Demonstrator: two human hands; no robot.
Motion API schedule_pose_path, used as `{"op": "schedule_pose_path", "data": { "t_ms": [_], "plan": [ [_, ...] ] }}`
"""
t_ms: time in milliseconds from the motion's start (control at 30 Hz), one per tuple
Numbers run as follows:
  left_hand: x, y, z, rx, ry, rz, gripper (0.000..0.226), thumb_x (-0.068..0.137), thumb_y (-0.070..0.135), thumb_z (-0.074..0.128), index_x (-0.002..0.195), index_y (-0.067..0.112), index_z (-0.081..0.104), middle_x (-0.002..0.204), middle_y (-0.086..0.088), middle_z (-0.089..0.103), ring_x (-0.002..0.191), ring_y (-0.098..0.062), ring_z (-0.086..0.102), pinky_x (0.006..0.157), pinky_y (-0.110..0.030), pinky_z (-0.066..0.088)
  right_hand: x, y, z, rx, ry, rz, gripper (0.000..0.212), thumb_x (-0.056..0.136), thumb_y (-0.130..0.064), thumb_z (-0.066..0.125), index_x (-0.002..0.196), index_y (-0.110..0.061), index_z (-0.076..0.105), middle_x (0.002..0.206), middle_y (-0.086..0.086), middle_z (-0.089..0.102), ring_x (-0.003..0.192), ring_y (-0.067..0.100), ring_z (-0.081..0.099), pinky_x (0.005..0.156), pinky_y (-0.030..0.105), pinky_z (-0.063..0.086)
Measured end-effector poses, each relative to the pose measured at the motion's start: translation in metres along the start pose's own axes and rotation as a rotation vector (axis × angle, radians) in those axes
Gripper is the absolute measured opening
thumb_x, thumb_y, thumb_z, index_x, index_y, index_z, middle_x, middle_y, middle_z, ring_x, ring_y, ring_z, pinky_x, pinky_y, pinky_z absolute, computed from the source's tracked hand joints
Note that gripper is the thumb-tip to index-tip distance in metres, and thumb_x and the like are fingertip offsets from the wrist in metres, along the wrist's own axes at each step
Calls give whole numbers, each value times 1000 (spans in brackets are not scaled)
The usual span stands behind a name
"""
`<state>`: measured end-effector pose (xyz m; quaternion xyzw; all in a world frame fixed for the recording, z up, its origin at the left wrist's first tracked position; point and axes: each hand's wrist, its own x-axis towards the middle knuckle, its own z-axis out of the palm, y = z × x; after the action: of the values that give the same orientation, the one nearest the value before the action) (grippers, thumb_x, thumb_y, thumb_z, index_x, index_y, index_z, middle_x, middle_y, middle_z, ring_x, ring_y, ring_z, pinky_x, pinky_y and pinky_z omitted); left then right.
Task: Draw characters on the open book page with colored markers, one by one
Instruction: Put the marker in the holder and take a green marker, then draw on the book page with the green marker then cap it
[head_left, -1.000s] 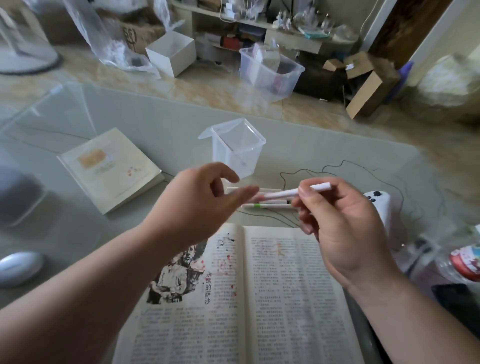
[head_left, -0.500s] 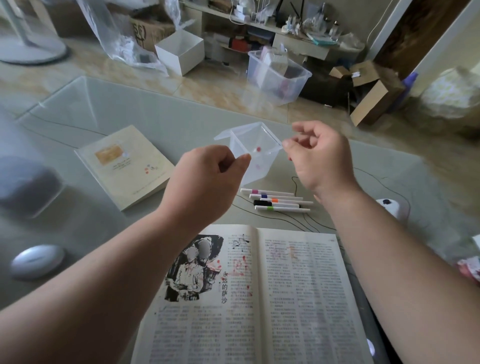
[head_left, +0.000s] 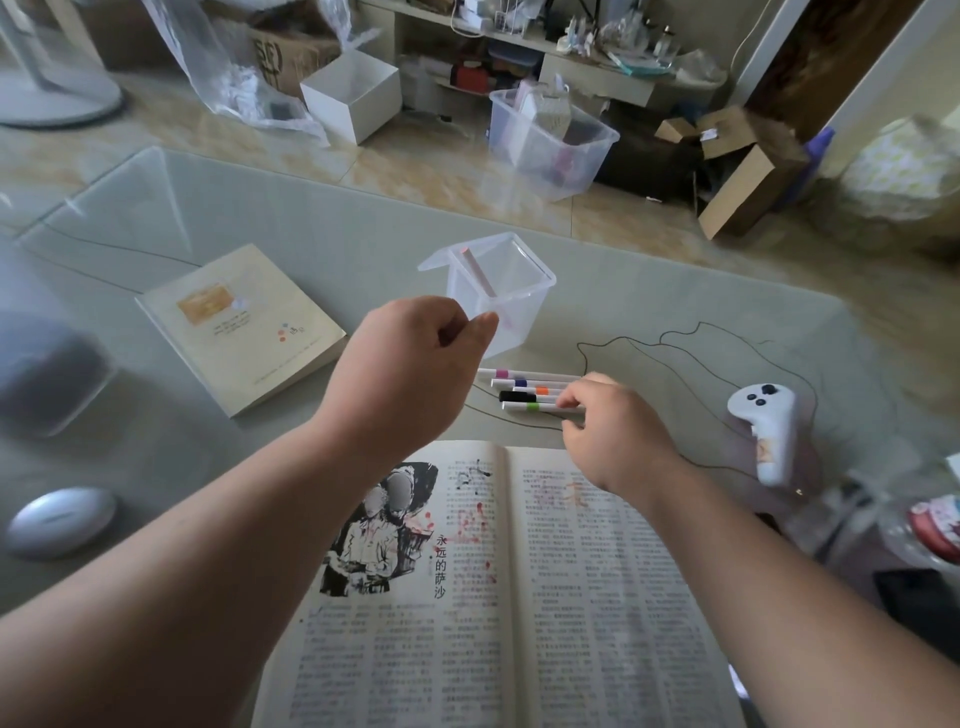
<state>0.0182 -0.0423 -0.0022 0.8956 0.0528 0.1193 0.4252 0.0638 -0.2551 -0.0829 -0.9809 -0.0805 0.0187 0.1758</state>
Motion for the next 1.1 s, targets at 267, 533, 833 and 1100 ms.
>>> {"op": "schedule_pose_path", "data": {
  "t_ms": [267,533,833,1100],
  "plan": [
    [-4,-3,6,117,-145,17,42,94,40,56,63,11,56,53,-3,52,50,-19,45,49,-29,34,10,-5,-1,-139,-132,59,23,83,-8,51,91,-27,62,104,-4,59,94,23,54,73,30,45],
    [-22,-4,20,224,-433,154,30,90,40,61,119,30,58,106,9,60,88,-13,58,79,-30,50,-13,-19,-34,-145,-166,-113,14,77,-19,57,81,-26,68,87,-7,63,94,19,55,79,34,51],
    [-37,22,15,124,-692,305,20,94,44,57,86,31,70,73,8,68,65,-13,60,62,-32,48,-96,-19,-114,614,-268,80,8,84,-16,77,88,-22,76,63,3,72,48,15,54,49,27,46],
    [-54,26,29,55,-681,190,31,91,50,57,67,31,60,58,14,58,48,-7,46,50,-23,41,-113,-12,-82,1464,-39,260,18,78,-21,67,79,-4,67,56,8,56,44,17,41,38,21,29]
  ]
}}
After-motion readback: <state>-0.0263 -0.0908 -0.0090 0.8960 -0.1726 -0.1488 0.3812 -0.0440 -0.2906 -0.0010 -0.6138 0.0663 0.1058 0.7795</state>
